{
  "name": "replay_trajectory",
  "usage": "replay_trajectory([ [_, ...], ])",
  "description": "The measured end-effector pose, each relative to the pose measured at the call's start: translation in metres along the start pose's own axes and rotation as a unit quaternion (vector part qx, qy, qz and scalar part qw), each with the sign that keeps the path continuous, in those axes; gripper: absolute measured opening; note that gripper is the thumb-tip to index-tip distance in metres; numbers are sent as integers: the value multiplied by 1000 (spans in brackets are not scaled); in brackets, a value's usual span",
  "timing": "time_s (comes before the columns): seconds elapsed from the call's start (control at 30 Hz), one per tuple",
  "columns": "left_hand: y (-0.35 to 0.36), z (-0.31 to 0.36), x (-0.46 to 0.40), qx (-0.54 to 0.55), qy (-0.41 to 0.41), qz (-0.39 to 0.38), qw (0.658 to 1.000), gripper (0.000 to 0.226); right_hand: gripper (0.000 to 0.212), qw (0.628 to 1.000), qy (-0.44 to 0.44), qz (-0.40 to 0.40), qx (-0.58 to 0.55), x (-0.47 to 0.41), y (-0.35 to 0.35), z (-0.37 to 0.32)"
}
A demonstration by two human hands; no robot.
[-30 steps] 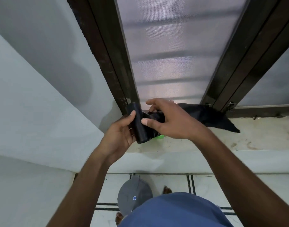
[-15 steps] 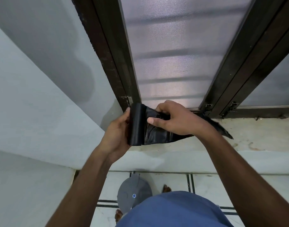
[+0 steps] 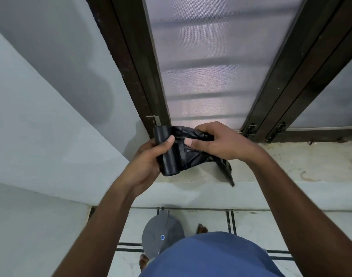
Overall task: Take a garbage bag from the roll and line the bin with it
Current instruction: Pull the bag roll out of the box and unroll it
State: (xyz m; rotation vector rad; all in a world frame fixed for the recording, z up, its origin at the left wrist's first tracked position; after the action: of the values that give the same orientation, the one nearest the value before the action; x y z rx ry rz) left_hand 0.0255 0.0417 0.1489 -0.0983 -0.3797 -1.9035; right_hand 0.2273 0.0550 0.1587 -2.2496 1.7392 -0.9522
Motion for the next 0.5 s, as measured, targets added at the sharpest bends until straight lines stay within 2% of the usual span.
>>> replay_trajectory([
  [0.07, 0, 0, 1, -5, 2, 4, 1000, 44, 31, 1000, -5, 2, 0, -1, 1, 0],
  [0.23, 4, 2, 6, 87, -35, 0, 996, 48, 30, 999, 8, 30, -15, 1, -6, 7],
  [0.3, 2, 4, 6, 88, -30, 6, 996, 48, 29, 999, 5, 43, -16, 4, -9, 7],
  [0.4, -6, 4, 7, 106, -26, 45, 993, 37, 34, 997, 14, 74, -17, 6, -14, 12],
  [0.5, -12, 4, 10, 133, -30, 88, 987, 35, 36, 989, 43, 114, 86, 10, -18, 16],
])
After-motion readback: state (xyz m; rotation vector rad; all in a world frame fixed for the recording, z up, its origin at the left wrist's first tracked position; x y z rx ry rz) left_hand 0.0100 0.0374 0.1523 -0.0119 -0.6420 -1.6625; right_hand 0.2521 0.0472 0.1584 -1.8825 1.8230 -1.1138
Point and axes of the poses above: each hand's wrist, its own x-axis away from the middle knuckle, its own y-axis out of the palm, z = x × y, the point moved 7 cm from there along -x, towards the middle knuckle, and after that the axes turned 11 degrees about y, right-handed, at the moved point
